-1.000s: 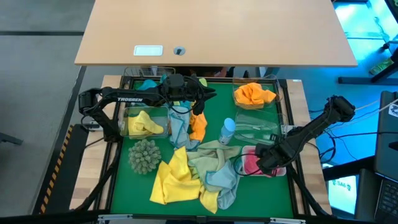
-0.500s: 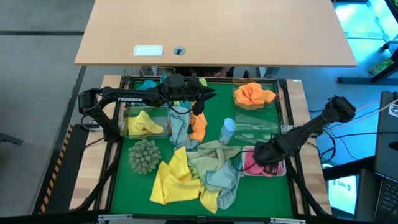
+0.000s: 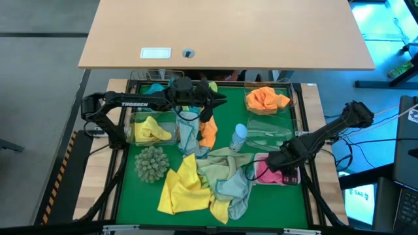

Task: Sort microfiber towel by color & place in baskets
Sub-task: Put the pink microfiber towel into the white bin, then put the light blue microfiber towel into the gold wire basket

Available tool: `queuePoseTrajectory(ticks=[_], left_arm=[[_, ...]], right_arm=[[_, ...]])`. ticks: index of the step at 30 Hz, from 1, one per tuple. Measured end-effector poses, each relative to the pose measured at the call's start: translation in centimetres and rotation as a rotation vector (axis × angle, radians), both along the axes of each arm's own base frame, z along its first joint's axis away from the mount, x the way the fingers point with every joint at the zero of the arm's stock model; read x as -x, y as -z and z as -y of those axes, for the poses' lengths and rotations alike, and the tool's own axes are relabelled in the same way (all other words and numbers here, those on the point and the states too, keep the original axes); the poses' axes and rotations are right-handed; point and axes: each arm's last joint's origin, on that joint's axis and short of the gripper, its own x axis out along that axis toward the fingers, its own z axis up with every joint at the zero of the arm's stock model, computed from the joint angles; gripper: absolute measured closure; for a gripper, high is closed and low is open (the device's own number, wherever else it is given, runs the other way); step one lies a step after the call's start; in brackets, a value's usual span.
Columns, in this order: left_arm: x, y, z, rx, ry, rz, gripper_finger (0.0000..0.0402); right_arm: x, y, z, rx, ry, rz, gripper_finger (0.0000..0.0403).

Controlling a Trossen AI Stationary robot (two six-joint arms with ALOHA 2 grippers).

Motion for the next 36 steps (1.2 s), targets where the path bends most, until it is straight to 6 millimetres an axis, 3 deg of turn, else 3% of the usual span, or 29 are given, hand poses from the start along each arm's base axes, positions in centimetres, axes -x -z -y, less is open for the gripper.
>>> queuePoseTrajectory(ticks=[7, 16, 21, 30, 36], left_arm=[[0.4, -0.7, 0.5, 0.011, 0.1, 0.005, 0.0311], [2.5, -1.2, 1.2, 0.016, 0.12, -0.145, 0.0311], [3.1, -0.6, 1.7, 0.058, 0.131, -0.252, 0.0311], [4.3, 2.2, 4.0, 0.073, 0.224, -0.582, 0.031], [4.8, 2.9, 4.8, 0.052, 0.17, -0.702, 0.0275]], right_arm=[[0.1, -4.6, 0.5, 0.128, -0.016, 0.065, 0.0192], [-0.7, -9.9, 1.0, 0.274, -0.084, 0.365, 0.0192], [-0.9, -12.2, 1.4, 0.392, -0.143, 0.515, 0.0192], [-1.1, -13.4, 1.9, 0.56, -0.21, 0.618, 0.0192], [-1.1, -13.4, 1.9, 0.562, -0.209, 0.621, 0.0192]])
